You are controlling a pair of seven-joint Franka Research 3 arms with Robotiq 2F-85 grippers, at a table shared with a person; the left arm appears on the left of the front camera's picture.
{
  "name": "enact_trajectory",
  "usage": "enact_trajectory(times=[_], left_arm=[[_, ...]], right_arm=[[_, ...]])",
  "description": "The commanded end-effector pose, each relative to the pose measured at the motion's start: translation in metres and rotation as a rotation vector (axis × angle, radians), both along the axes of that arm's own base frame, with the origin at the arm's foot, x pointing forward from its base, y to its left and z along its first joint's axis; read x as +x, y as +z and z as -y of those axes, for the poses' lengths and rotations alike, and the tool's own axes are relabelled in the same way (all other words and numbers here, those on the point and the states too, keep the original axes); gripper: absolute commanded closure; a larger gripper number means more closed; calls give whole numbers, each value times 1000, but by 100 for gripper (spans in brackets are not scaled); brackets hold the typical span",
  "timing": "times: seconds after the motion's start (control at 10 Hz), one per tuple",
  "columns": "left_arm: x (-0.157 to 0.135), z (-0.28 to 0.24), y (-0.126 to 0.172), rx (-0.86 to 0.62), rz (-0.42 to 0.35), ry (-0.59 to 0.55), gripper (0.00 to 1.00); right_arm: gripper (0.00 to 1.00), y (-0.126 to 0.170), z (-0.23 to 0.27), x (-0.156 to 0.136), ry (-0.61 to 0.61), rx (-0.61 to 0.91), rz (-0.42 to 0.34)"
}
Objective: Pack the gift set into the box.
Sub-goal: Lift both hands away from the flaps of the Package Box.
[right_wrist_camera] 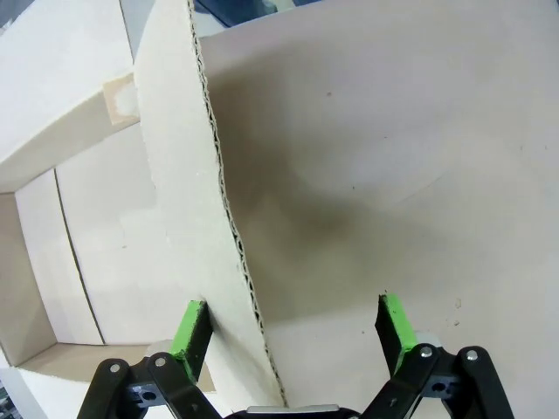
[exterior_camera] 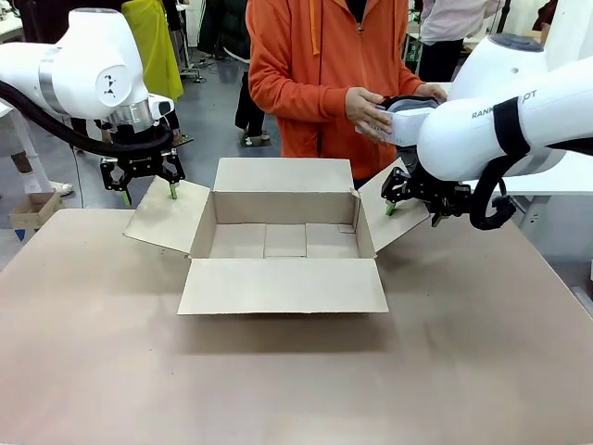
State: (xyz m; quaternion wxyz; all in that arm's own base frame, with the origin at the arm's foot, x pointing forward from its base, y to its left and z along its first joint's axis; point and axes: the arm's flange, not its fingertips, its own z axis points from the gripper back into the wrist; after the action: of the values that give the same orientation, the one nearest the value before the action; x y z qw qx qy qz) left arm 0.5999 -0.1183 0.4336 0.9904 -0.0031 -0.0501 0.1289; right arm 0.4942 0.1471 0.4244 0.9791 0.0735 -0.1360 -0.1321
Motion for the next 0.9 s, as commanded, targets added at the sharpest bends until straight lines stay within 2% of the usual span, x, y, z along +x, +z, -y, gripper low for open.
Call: enact_trajectory(times=[0.0, 0.8], left_arm=[[0, -1, 1, 17, 0, 11, 0], [0, -1, 1, 17, 0, 11, 0]], right_arm=[[0, 3, -4, 1, -27, -22, -2], [0, 3, -4, 1, -27, -22, -2]])
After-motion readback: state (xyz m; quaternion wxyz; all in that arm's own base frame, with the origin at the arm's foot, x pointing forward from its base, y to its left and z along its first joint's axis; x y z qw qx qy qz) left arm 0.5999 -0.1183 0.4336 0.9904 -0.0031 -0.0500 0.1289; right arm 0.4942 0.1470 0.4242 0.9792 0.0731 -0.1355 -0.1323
